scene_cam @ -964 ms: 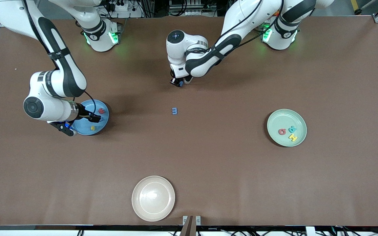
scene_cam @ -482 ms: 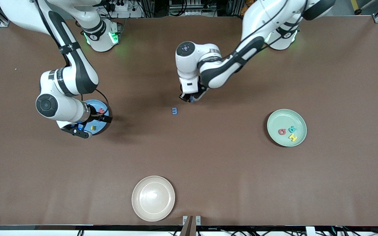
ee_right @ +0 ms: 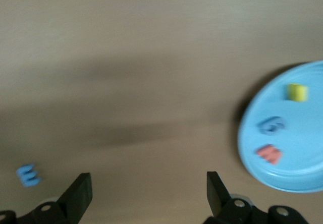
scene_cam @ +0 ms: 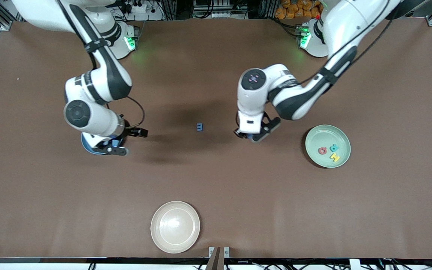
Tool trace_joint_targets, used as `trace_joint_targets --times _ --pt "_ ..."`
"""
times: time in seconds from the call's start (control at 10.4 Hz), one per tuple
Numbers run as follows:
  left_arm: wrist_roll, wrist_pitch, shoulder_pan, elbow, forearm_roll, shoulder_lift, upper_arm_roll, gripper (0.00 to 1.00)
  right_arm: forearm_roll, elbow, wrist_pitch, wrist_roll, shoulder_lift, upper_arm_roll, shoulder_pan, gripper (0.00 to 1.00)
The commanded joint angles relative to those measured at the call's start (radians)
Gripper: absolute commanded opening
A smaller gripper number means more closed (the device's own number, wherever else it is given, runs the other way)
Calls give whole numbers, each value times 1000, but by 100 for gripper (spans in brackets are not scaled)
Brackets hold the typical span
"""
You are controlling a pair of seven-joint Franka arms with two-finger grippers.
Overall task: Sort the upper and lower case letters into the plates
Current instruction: 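Carry the w to the green plate while the right gripper reaches the e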
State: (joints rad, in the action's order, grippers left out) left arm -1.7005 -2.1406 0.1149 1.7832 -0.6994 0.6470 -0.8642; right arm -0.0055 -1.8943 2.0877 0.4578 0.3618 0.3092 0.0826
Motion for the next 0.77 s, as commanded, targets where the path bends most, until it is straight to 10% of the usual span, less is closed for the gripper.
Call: trace_joint_targets --times 0.0,0.67 --pt "155 47 142 27 29 -26 -42 0 -97 113 20 8 115 63 55 100" --pt "553 125 445 53 31 -20 -41 0 -206 95 173 117 164 146 172 100"
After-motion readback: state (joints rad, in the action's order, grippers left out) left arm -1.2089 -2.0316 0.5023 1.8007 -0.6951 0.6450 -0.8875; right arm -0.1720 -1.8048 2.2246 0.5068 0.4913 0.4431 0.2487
